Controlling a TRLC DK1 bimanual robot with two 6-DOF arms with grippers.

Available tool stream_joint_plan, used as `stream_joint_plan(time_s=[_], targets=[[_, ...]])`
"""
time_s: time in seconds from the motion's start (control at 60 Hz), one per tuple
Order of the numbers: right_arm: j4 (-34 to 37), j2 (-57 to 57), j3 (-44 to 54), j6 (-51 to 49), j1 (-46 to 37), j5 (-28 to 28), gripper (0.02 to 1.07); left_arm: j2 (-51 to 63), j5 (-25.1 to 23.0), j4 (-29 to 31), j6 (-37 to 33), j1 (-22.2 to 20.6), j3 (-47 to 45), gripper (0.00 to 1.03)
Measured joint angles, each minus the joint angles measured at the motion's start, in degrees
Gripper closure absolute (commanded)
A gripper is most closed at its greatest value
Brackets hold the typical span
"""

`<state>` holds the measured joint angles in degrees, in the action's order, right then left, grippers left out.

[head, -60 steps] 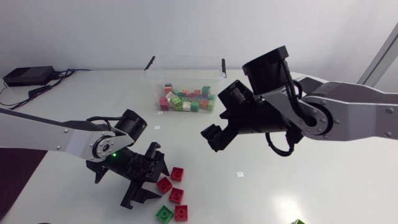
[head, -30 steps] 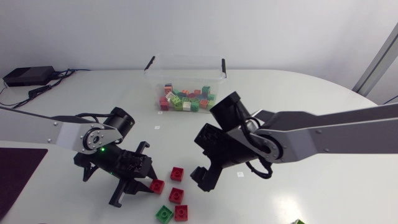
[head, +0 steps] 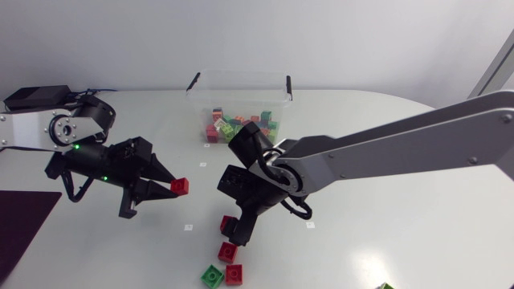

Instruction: Place the duplo bricks in the container

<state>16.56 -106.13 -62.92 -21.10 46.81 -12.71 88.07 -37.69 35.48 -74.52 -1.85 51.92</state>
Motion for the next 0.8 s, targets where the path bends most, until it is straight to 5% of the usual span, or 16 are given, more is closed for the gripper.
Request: stream_joint_plan(time_s=[0.233,0.4,0.583,0.8], targets=[[3.0,-3.0,-3.1,-1.7,1.1,0.3,0.16,-0.6,-4.5,-0.2,11.3,0.3,7.1,0.9],[4.7,-4.5,-4.2,-2.1,1.2,0.4,0.24,0.0,-6.3,-8.8,21.9,0.9,12.2,0.9],[7.7,-5.4,-6.6,-2.6,2.0,1.6,0.51,6.3,-6.6,-22.7,36.5,0.7,19.1,0.9],[9.5,-6.9,-7.1,-3.0,3.0,2.9,0.71,17.3,-6.6,-24.9,45.8,-0.2,30.9,0.9]])
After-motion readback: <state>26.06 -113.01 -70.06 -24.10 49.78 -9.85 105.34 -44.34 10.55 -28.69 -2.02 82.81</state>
